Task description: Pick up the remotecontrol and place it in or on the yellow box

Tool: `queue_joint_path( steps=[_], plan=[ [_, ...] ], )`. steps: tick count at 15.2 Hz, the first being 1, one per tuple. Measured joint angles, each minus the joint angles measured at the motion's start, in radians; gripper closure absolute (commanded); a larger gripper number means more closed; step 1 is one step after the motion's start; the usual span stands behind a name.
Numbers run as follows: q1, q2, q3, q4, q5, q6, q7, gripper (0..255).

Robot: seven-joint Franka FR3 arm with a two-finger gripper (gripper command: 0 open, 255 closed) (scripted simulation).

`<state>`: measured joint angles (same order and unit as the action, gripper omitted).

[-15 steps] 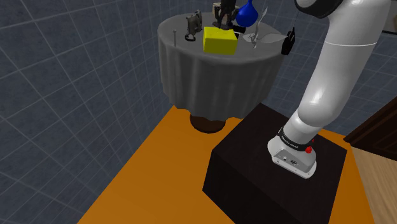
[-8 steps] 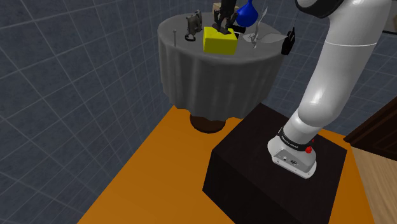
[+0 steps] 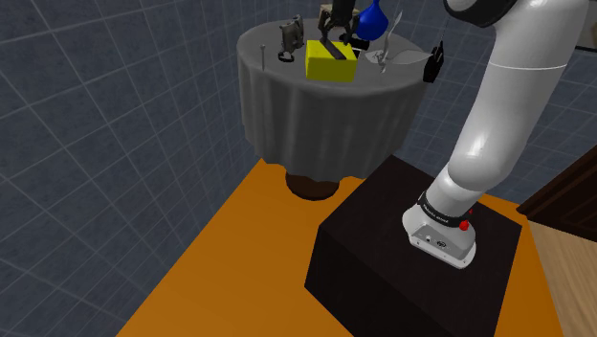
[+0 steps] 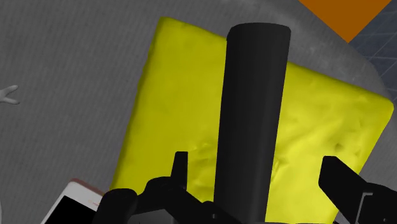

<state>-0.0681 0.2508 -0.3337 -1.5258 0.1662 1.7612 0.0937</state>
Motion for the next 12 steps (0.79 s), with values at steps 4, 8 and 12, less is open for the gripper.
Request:
queue_joint_path(
  steps=[4,8,12],
  plan=[
    [-0.008,0.014,-0.002,0.085,0.003,-0.071,0.003,0],
    [-0.014,0.015,-0.005,0.144,0.003,-0.129,0.003,0],
    [-0.015,0.015,-0.005,0.148,0.003,-0.133,0.003,0]
  ],
)
